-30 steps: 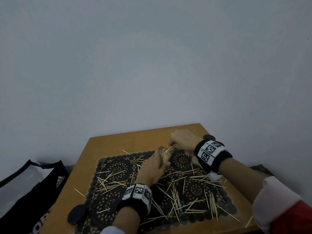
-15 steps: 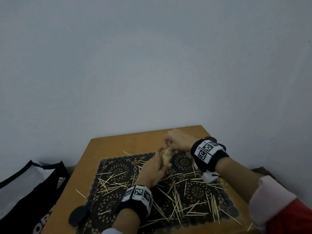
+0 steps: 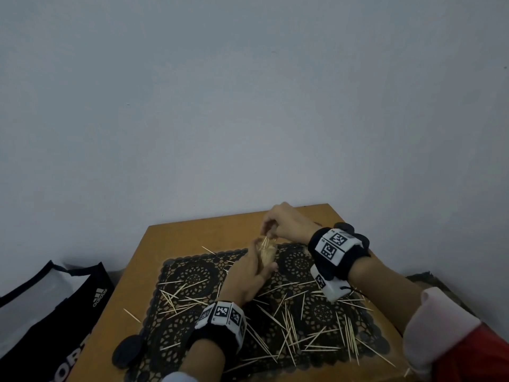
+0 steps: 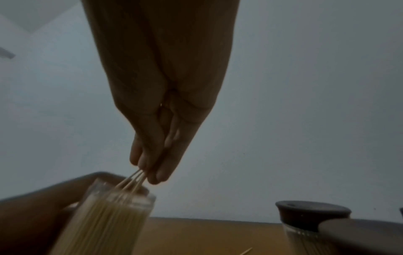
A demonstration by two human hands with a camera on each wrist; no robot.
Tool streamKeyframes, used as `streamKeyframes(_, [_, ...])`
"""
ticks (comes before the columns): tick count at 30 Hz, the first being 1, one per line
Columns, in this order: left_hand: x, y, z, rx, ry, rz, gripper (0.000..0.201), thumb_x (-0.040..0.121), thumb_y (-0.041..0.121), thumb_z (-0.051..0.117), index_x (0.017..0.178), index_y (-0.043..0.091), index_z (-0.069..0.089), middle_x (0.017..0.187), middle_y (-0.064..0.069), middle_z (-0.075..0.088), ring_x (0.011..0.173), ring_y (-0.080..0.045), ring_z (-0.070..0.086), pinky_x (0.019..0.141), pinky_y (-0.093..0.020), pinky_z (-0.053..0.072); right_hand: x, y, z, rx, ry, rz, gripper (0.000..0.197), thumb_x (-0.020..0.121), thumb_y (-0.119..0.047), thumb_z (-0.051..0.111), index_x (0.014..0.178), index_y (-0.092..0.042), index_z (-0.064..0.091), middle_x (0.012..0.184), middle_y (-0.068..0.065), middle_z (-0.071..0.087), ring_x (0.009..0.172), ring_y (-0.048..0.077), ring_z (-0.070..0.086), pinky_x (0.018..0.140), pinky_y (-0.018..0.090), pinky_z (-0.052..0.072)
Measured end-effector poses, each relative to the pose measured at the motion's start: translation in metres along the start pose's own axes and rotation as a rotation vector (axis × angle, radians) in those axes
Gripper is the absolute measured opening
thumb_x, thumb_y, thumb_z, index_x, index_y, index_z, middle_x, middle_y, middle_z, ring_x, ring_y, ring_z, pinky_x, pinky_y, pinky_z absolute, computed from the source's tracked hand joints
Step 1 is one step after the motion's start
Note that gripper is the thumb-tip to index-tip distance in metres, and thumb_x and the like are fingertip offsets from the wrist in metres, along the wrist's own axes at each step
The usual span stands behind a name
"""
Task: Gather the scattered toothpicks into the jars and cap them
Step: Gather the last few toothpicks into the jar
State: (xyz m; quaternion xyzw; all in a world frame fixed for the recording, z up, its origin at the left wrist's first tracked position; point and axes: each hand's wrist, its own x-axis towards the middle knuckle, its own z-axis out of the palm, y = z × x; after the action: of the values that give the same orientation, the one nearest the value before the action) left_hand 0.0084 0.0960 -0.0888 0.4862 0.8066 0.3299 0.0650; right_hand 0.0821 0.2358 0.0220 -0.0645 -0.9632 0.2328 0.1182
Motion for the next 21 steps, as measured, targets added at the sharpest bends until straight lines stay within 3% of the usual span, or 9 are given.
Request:
streamKeyframes(5, [0.0,-0.002,-0.001,0.022,0.01,-0.025,0.086,0.09,0.065,0.041,0.152,0.014,0.009,0.117,-0.01,0.065,0.099,-0.024,0.063,0.089,-0.039,0.048,0.002,0.002,0.016,0.022,-0.02,-0.043,0.021,0.077,0.0,0.074,0.093,-0.014,0.076,0.085,-0.004,0.075,0.076,0.002,0.068,0.074,0.021,0.056])
streamKeyframes(9, [-0.002,-0.003,-0.005,-0.029,0.046,-0.031,0.078,0.092,0.062,0.044,0.15,0.019,0.013,0.12,-0.009,0.064,0.1,-0.023,0.064,0.09,-0.037,0.048,-0.002,0.006,0.019,0.154,0.1,0.04,0.038,0.089,-0.017,0.068,0.126,-0.011,0.063,0.127,0.002,0.064,0.116,0.012,0.058,0.094,0.019,0.043])
streamKeyframes(12, [-0.004,-0.009,-0.008,-0.039,0.082,-0.069,0.082,0.09,0.065,0.041,0.151,0.018,0.013,0.118,-0.008,0.065,0.1,-0.023,0.063,0.093,-0.039,0.048,-0.009,0.009,0.029,0.132,-0.199,0.02,0.051,0.1,-0.031,0.05,0.145,-0.01,0.04,0.153,0.003,0.036,0.141,0.016,0.032,0.111,0.021,0.024])
streamKeyframes(14, [-0.004,-0.016,-0.01,-0.033,0.096,-0.09,0.084,0.088,0.068,0.038,0.151,0.019,0.013,0.12,-0.01,0.065,0.103,-0.024,0.063,0.095,-0.04,0.047,-0.012,0.014,0.037,0.141,-0.365,-0.014,0.054,0.102,-0.03,0.043,0.15,-0.009,0.028,0.159,0.003,0.019,0.146,0.014,0.018,0.108,0.013,0.013])
streamKeyframes(15, [-0.005,-0.018,-0.011,-0.026,0.097,-0.1,0.084,0.088,0.069,0.038,0.151,0.019,0.012,0.121,-0.011,0.064,0.103,-0.025,0.063,0.095,-0.04,0.047,-0.012,0.015,0.038,0.206,-0.356,-0.019,0.054,0.103,-0.029,0.041,0.151,-0.01,0.025,0.159,0.001,0.017,0.146,0.012,0.016,0.106,0.008,0.012])
streamKeyframes(18, [-0.005,-0.018,-0.011,-0.013,0.104,-0.102,0.082,0.09,0.066,0.041,0.152,0.023,0.008,0.121,-0.012,0.064,0.102,-0.025,0.064,0.093,-0.04,0.048,-0.005,0.023,0.032,0.465,-0.078,0.027,0.064,0.095,-0.038,0.039,0.15,-0.01,0.026,0.155,-0.005,0.022,0.14,0.006,0.019,0.096,-0.005,0.017])
streamKeyframes(20, [-0.005,-0.018,-0.01,0.007,0.107,-0.07,0.079,0.092,0.064,0.041,0.153,0.03,0.003,0.114,-0.011,0.066,0.095,-0.024,0.065,0.091,-0.041,0.049,0.007,0.037,0.026,0.471,0.124,0.131,0.057,0.097,-0.035,0.042,0.148,-0.013,0.032,0.155,0.0,0.029,0.141,0.01,0.025,0.102,0.006,0.02])
streamKeyframes(21, [-0.006,-0.018,-0.01,0.008,0.109,-0.051,0.076,0.093,0.064,0.04,0.152,0.035,0.003,0.113,-0.01,0.066,0.094,-0.023,0.065,0.09,-0.043,0.05,0.015,0.046,0.025,0.414,0.198,0.196,0.047,0.101,-0.024,0.044,0.147,-0.013,0.036,0.154,0.003,0.034,0.141,0.014,0.03,0.105,0.014,0.022])
